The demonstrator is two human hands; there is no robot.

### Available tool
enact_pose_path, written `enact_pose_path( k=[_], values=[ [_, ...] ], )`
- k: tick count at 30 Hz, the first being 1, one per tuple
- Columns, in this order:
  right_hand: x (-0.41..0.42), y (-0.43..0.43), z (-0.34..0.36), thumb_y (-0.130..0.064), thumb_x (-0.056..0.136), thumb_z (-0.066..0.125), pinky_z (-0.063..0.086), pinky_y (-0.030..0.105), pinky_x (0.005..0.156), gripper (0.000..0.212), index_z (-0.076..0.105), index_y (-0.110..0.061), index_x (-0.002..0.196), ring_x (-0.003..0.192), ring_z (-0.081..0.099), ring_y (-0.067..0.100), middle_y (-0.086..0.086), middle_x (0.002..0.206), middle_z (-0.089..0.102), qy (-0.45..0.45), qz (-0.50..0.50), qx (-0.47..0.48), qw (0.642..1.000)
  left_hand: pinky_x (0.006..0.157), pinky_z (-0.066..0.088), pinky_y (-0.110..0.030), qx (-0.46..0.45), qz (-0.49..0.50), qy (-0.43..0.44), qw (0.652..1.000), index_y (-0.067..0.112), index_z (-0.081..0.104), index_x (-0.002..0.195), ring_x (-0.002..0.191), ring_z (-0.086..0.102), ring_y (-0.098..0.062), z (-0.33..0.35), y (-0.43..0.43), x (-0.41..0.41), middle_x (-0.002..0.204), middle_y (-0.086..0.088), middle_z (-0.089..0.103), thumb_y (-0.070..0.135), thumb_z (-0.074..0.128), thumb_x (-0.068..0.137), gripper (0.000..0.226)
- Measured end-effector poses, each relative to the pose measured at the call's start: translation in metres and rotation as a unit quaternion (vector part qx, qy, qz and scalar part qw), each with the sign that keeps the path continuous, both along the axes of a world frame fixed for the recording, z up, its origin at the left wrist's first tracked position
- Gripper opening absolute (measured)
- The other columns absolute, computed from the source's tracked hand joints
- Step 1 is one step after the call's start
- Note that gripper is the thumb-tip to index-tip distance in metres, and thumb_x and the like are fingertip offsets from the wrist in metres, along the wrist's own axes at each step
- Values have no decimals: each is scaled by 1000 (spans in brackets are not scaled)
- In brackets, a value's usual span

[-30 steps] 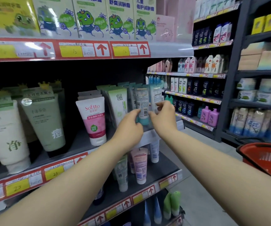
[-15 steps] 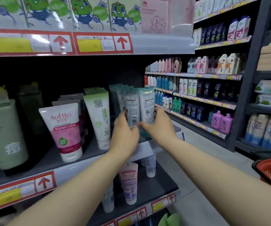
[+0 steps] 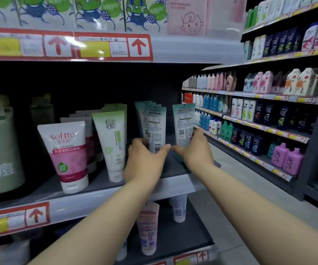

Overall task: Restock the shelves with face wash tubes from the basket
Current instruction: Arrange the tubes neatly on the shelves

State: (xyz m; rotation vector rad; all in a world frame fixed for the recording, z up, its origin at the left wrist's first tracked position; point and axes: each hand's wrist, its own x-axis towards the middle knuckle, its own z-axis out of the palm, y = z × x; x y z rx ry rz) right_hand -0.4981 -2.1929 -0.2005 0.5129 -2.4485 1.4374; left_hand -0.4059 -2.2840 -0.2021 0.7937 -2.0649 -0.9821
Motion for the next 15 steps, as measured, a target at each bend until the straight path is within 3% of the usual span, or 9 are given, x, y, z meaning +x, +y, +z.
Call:
enact_pose_path(
  k=[4,6,8,11,13,15],
  values=[
    [1,4,-6,-34,69,82,48,42,91,62,43,-12,112,110,55,27,7,118,55,2,11,-14,1000,83,52,-42,-19,7,-27,999,23,46,114,100,60,-23,-2,-1,-3,114,2,57,62,60,74,58],
    [8,9,-4,-36,73,78,39,36,101,73,39,-8,129,123,43,26,8,129,46,57,-9,-4,998,83,52,-41,-31,-3,-26,999,25,48,112,98,61,-22,-4,0,-1,112,4,58,63,55,74,54],
    [20,15,-1,-33,82,70,32,29,101,64,39,-8,132,124,38,22,7,130,42,140,-31,-21,989,82,52,-40,-37,-16,-23,999,28,50,107,94,60,-20,-4,1,2,108,6,58,61,50,74,47],
    [39,16,2,-21,89,60,40,20,91,32,50,-10,118,99,50,8,3,112,52,172,17,-70,982,82,50,-38,-54,-45,-27,997,30,53,100,92,59,-18,-5,3,9,104,9,58,56,49,76,35],
    [50,12,5,-21,91,57,40,3,73,19,57,-12,109,79,50,-3,-3,98,56,112,76,-71,988,82,49,-36,-70,-72,-32,994,30,54,102,95,59,-17,-6,3,14,105,10,59,57,49,77,37],
    [56,7,7,-26,94,54,35,-5,62,21,59,-14,110,80,51,2,-6,95,56,35,111,-66,991,86,49,-36,-59,-112,-30,991,29,57,110,99,59,-15,-6,1,19,108,11,61,59,50,76,46]
  ],
)
